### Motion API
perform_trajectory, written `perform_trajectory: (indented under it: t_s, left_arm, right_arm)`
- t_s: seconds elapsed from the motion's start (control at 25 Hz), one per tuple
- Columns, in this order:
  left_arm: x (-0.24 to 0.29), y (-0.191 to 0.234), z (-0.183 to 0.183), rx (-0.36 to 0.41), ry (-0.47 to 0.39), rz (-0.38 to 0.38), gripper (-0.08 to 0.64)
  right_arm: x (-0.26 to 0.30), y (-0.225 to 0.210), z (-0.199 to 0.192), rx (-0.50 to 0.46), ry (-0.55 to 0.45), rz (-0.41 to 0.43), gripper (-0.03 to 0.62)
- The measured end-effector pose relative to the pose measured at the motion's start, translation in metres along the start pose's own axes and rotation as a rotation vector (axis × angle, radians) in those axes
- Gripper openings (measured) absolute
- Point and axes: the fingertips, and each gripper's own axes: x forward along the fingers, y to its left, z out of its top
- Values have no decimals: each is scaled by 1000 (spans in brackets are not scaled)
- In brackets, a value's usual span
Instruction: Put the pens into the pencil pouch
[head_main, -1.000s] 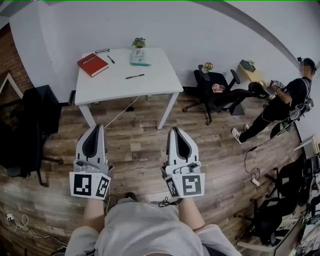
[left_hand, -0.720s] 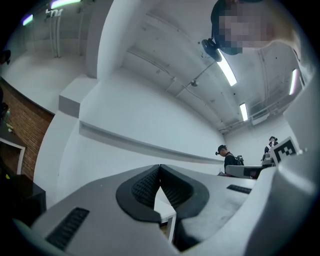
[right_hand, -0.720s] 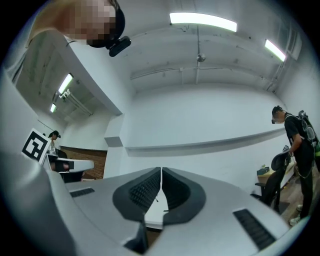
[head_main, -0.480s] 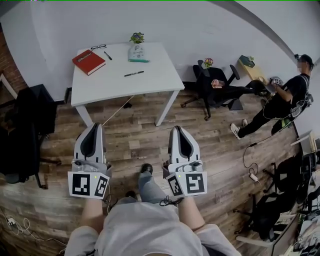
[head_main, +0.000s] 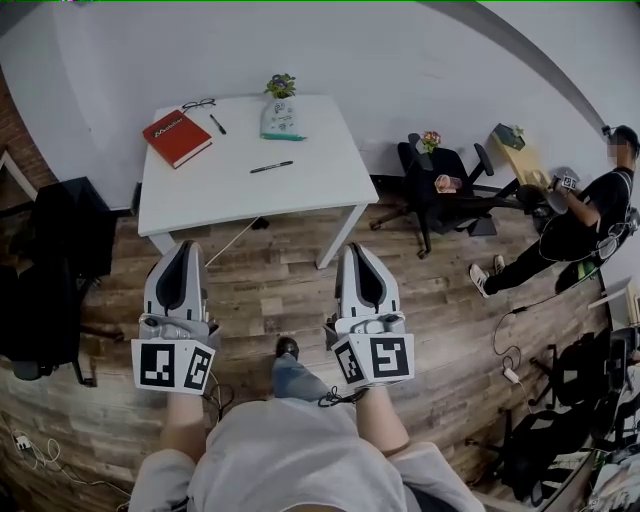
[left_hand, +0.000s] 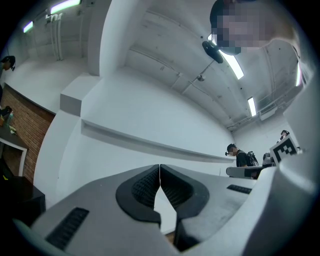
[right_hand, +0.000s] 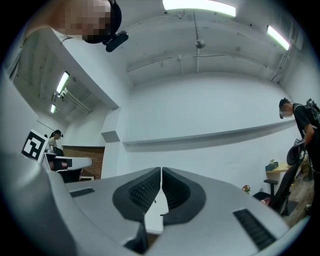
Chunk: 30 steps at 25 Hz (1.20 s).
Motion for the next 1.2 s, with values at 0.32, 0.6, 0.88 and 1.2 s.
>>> perform_trajectory:
  t_s: [0.32,0.6,0.88,1.2]
  left_arm:
    - [84,1,-9,15,-25,21,26]
    - [146,-8,-16,5,-54,23,26]
    - [180,-6,-27,-22,-55,33,26]
    - [225,20,-51,-4,-22,14,26]
  right_arm:
    - [77,-47,1,-27,-12,38,32]
    - [125,-91,-3,-23,-25,59,32]
    - [163,-111,-17,-1,-14,92,32]
    - [212,-119,-39,4,8,79,32]
